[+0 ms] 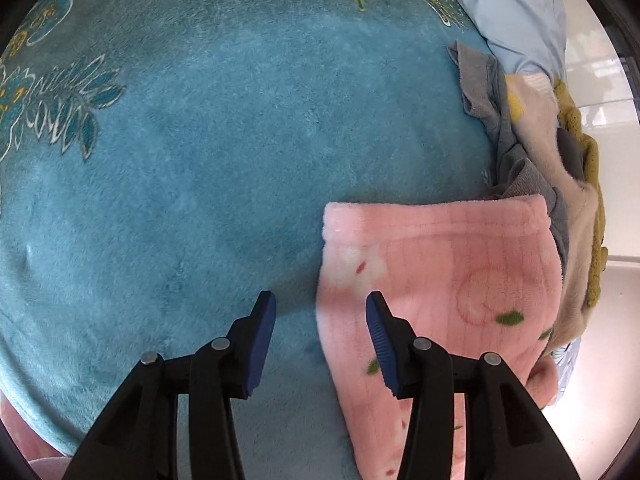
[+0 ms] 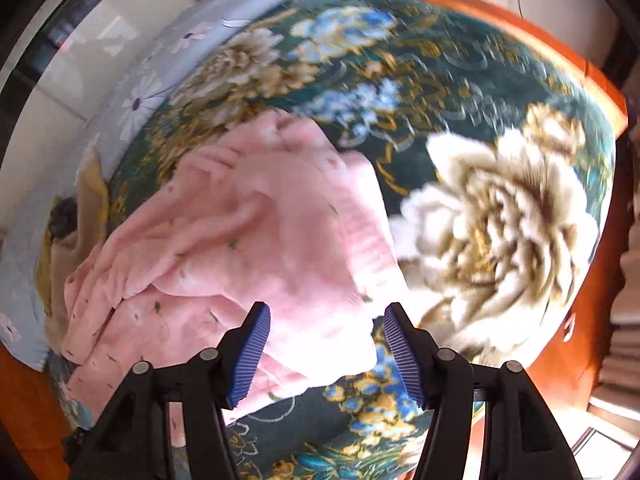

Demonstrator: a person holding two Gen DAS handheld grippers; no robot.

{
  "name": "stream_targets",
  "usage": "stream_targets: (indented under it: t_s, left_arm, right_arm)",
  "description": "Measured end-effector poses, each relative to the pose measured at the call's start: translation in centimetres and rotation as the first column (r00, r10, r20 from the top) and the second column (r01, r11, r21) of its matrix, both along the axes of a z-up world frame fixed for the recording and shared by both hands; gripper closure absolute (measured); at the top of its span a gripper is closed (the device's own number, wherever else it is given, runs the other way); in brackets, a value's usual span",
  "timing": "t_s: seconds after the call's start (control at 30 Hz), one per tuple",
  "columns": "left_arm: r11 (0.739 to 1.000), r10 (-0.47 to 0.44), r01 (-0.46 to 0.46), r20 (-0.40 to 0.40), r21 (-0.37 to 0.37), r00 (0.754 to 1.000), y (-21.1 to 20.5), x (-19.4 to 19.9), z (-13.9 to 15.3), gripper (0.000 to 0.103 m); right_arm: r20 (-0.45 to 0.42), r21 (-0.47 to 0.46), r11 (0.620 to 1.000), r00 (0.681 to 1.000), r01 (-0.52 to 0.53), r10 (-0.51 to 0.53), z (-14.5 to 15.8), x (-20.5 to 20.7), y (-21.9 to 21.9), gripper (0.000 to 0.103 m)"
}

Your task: Fold clothes

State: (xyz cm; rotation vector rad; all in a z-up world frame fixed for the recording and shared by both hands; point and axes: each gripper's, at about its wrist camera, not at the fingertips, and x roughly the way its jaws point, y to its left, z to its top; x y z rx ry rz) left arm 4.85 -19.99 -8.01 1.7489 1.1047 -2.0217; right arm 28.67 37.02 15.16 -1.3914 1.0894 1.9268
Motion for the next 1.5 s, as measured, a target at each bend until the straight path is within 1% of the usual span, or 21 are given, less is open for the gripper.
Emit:
stream_targets:
  t_s: [0.13,0.2,0.27,0.3,0.4,0.5,0.57,0.63,0.7,0.77,0.8,0.83,0.9,0.97,1.03,1.1,1.13,1.23,1.43,1.47,1.5]
  left_arm:
    - [1.000,-0.002,0.003,-0.015,0.031,1.000,1.0,-0.3,0.1,0.059]
    - [0.999,-0.002,0.002,-0.001,0.035,1.000,1.3,-0.5,0.0,0.098]
    - [0.999,0.027,-0.028,0.007,0.037,1.000,1.2,-0.4,0.3,0.099]
    - [0.998,0.045,-0.045,0.000,0.038,0.999,1.0,-0.3,0.7,0.099]
    - [0.998,0.069,-0.069,-0.042,0.010,0.997,-0.1,-1.1,3.6,0.100]
    - [0.997,0.082,-0.078,-0.172,0.027,0.982,-1.5,-2.3,9.4,0.100]
    - [0.997,0.080,-0.069,-0.324,0.047,0.943,-2.5,-2.7,15.1,0.100]
    - [0.999,0.049,-0.052,-0.509,0.008,0.859,-3.0,-1.5,21.6,0.100]
    - [0.997,0.033,-0.071,-0.629,-0.035,0.777,-4.4,1.2,25.7,0.100]
    - [0.996,0.031,-0.079,-0.651,-0.045,0.759,-6.4,4.2,26.2,0.099]
    - [0.995,0.030,-0.082,-0.659,-0.049,0.751,-7.4,5.7,26.3,0.099]
    - [0.993,0.014,-0.084,-0.634,-0.080,0.773,-8.4,6.5,25.3,0.099]
    - [0.985,-0.007,-0.081,-0.502,-0.153,0.865,-9.0,8.3,20.9,0.099]
    - [0.979,-0.002,-0.068,-0.342,-0.192,0.940,-9.8,9.6,16.1,0.099]
    - [0.981,0.026,-0.056,-0.160,-0.186,0.987,-10.7,10.2,10.8,0.099]
    - [0.987,0.067,-0.065,0.012,-0.148,0.998,-11.6,11.0,6.2,0.099]
    - [0.990,0.119,-0.114,0.054,-0.082,0.991,-12.2,11.7,4.6,0.099]
    - [0.984,0.168,-0.164,0.077,-0.065,0.983,-13.1,12.4,4.3,0.099]
    - [0.978,0.200,-0.194,0.085,-0.073,0.976,-13.2,12.7,4.7,0.096]
    - [0.975,0.213,-0.206,0.088,-0.080,0.973,-13.4,12.9,5.0,0.093]
    - [0.971,0.228,-0.219,0.086,-0.095,0.970,-14.0,12.9,5.1,0.089]
  right_arm:
    - [-0.030,-0.153,0.980,0.991,0.125,-0.131,-4.8,2.0,0.2,0.040]
    - [-0.059,-0.160,0.972,0.981,0.174,-0.186,-5.7,2.1,0.0,0.040]
    - [-0.053,-0.167,0.961,0.971,0.221,-0.232,-6.0,1.6,-0.2,0.058]
    - [-0.042,-0.180,0.955,0.968,0.235,-0.246,-5.9,1.1,-0.3,0.081]
    - [-0.055,-0.142,0.967,0.973,0.213,-0.223,-2.9,-1.9,-0.5,0.088]
    - [-0.212,-0.065,0.992,0.970,0.109,-0.120,4.1,-6.8,-0.8,0.091]
    - [-0.334,0.001,0.999,0.942,0.048,-0.045,9.9,-10.1,-1.3,0.092]
    - [-0.468,0.105,0.994,0.882,-0.001,0.051,16.7,-12.0,-2.5,0.092]
    - [-0.561,0.213,0.976,0.814,-0.036,0.152,22.1,-12.3,-4.0,0.092]
    - [-0.596,0.272,0.961,0.776,-0.046,0.205,24.4,-11.1,-4.9,0.092]
    - [-0.594,0.265,0.963,0.777,-0.053,0.207,23.9,-10.4,-5.2,0.092]
    - [-0.578,0.246,0.967,0.791,-0.065,0.200,22.5,-9.9,-5.4,0.092]
    - [-0.530,0.203,0.975,0.827,-0.089,0.186,19.3,-8.8,-5.9,0.092]
    - [-0.407,0.137,0.984,0.899,-0.115,0.162,12.7,-6.9,-6.1,0.092]
    - [-0.256,0.066,0.991,0.959,-0.113,0.126,5.8,-5.6,-6.1,0.092]
    - [-0.133,-0.011,0.998,0.989,-0.067,0.065,0.5,-3.8,-5.7,0.092]
    - [-0.106,-0.036,0.998,0.994,-0.042,0.038,-1.0,-2.7,-5.3,0.092]
    - [-0.073,-0.071,0.997,0.997,0.003,-0.008,-3.2,-0.3,-4.3,0.092]
    - [-0.071,-0.059,0.998,0.997,-0.018,0.014,-1.0,-0.1,-2.9,0.085]
    - [-0.072,-0.028,0.999,0.997,-0.017,0.014,-0.1,-0.2,-2.7,0.082]
    - [-0.074,0.008,1.000,0.997,-0.015,0.016,1.0,-0.4,-2.4,0.071]
